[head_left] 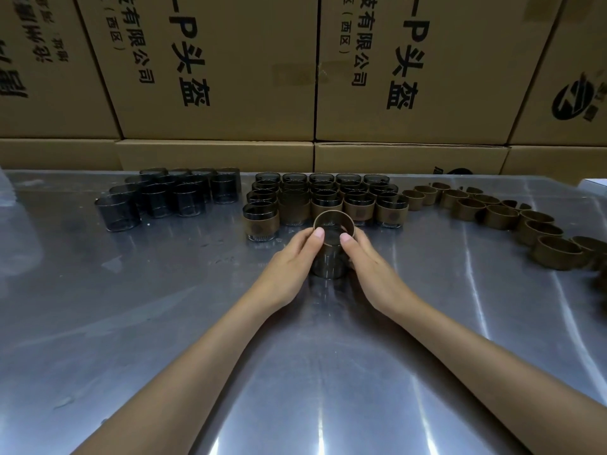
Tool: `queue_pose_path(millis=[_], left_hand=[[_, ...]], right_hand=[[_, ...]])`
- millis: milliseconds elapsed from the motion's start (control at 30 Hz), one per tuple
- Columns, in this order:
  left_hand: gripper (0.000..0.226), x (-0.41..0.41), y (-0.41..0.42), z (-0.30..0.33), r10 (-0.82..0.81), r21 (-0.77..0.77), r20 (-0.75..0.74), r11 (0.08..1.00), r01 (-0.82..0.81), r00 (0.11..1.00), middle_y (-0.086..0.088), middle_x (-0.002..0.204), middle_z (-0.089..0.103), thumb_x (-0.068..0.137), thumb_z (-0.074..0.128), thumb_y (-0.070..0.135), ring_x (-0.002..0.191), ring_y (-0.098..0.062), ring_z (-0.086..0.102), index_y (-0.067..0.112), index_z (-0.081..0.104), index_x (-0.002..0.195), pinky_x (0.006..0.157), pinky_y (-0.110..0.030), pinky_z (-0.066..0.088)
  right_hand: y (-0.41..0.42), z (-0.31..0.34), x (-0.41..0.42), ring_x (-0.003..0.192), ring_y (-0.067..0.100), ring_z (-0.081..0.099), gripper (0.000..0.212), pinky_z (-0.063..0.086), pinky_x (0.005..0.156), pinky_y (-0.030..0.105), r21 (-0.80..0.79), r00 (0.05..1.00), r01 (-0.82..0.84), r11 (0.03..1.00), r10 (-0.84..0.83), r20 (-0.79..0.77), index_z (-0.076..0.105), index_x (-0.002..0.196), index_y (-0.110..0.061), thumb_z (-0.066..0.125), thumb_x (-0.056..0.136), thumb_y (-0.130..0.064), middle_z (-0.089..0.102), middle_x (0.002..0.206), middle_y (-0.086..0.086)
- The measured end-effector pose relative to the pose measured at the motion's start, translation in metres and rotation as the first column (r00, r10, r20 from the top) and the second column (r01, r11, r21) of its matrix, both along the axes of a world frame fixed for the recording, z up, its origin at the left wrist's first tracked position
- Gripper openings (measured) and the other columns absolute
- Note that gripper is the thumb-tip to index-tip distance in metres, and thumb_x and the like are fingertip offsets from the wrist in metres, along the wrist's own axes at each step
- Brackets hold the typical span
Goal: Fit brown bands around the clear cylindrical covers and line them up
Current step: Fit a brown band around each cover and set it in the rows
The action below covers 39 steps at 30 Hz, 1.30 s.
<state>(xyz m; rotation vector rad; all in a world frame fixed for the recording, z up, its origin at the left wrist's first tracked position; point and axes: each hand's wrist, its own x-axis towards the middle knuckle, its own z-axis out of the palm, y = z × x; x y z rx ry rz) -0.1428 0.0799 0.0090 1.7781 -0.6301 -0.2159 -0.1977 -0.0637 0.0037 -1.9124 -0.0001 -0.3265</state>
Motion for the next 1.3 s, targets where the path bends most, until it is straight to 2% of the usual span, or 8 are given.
queue_pose_path(millis=[167, 300, 467, 600, 700, 767, 933, 1300], left_hand=[[0.063, -0.005, -0.001, 0.000, 0.014, 0.111, 0.057, 0.994, -0.020, 0.998, 0.012, 0.146, 0.046, 0.092, 0.020, 0.071, 0.138, -0.010, 0.038, 0.040, 0.041, 0.143, 0.117, -0.037, 0.026], [0.078, -0.006, -0.003, -0.001, 0.042, 0.177, 0.071, 0.983, -0.054, 0.997, 0.014, 0.156, 0.031, 0.084, 0.008, 0.077, 0.145, -0.008, 0.025, 0.040, 0.027, 0.150, 0.120, -0.039, 0.018], [0.090, -0.010, -0.008, -0.003, 0.015, 0.003, 0.047, 1.000, -0.015, 0.999, 0.016, 0.154, 0.035, 0.076, 0.013, 0.086, 0.143, -0.004, 0.028, 0.038, 0.028, 0.150, 0.120, -0.040, 0.021], [0.077, -0.011, -0.008, 0.000, 0.036, -0.140, -0.007, 0.990, -0.036, 0.999, 0.006, 0.136, 0.057, 0.081, 0.023, 0.077, 0.130, -0.014, 0.050, 0.032, 0.048, 0.138, 0.113, -0.044, 0.034], [0.067, -0.016, -0.010, 0.001, 0.053, -0.211, -0.047, 0.975, -0.061, 0.998, 0.004, 0.124, 0.064, 0.086, 0.025, 0.073, 0.119, -0.016, 0.059, 0.032, 0.055, 0.129, 0.104, -0.041, 0.045], [0.062, -0.019, -0.010, 0.003, 0.046, -0.242, -0.030, 0.969, -0.052, 0.998, 0.005, 0.121, 0.065, 0.089, 0.027, 0.071, 0.113, -0.011, 0.062, 0.031, 0.056, 0.127, 0.091, -0.026, 0.053], [0.037, -0.022, -0.010, 0.006, -0.005, -0.333, -0.112, 0.942, -0.033, 0.994, 0.004, 0.111, 0.069, 0.102, 0.030, 0.043, 0.102, -0.013, 0.068, 0.027, 0.056, 0.121, 0.072, -0.018, 0.055], [0.030, -0.022, -0.008, 0.011, -0.035, -0.423, -0.230, 0.904, -0.067, 0.973, -0.002, 0.105, 0.074, 0.103, 0.039, 0.034, 0.098, -0.021, 0.071, 0.020, 0.064, 0.112, 0.072, -0.022, 0.056]], right_hand=[[0.001, 0.001, 0.002, 0.132, 0.007, 0.040, 0.046, 0.029, 0.109, 0.031, 0.007, 0.999, 0.002, 1.000, -0.002, -0.049, 0.036, 0.141, -0.040, 0.031, 0.098, -0.056, 0.048, 0.124, -0.031], [0.004, 0.002, 0.000, 0.130, 0.001, 0.037, 0.045, 0.026, 0.102, 0.023, -0.004, 0.999, -0.016, 1.000, 0.016, -0.038, 0.033, 0.141, -0.041, 0.026, 0.099, -0.057, 0.041, 0.130, -0.026], [0.011, 0.008, -0.004, 0.131, -0.005, 0.039, 0.032, 0.033, 0.108, 0.024, 0.126, 0.995, -0.078, 0.989, 0.070, 0.066, 0.039, 0.127, -0.054, 0.030, 0.097, -0.054, 0.046, 0.137, -0.025], [0.014, 0.010, -0.004, 0.103, 0.002, 0.066, 0.028, 0.056, 0.078, 0.023, 0.376, 0.995, -0.096, 0.922, 0.074, 0.072, 0.047, 0.127, -0.035, 0.041, 0.100, -0.038, 0.067, 0.113, -0.014], [0.017, 0.011, -0.004, 0.108, 0.015, 0.065, 0.040, 0.054, 0.093, 0.044, 0.475, 0.998, -0.053, 0.879, 0.028, 0.059, 0.042, 0.134, -0.025, 0.045, 0.098, -0.040, 0.063, 0.122, 0.002], [0.017, 0.010, -0.004, 0.114, 0.018, 0.062, 0.042, 0.048, 0.100, 0.050, 0.501, 0.999, -0.020, 0.865, -0.006, 0.051, 0.043, 0.135, -0.024, 0.046, 0.096, -0.042, 0.062, 0.126, 0.004], [0.017, 0.009, -0.002, 0.111, 0.020, 0.064, 0.039, 0.049, 0.098, 0.052, 0.521, 0.997, 0.010, 0.854, -0.046, 0.056, 0.047, 0.130, -0.022, 0.047, 0.097, -0.042, 0.064, 0.122, 0.008], [0.013, 0.008, -0.001, 0.118, 0.016, 0.058, 0.042, 0.046, 0.103, 0.051, 0.481, 0.990, 0.048, 0.875, -0.104, 0.092, 0.050, 0.115, -0.048, 0.052, 0.075, -0.059, 0.060, 0.126, -0.002]])
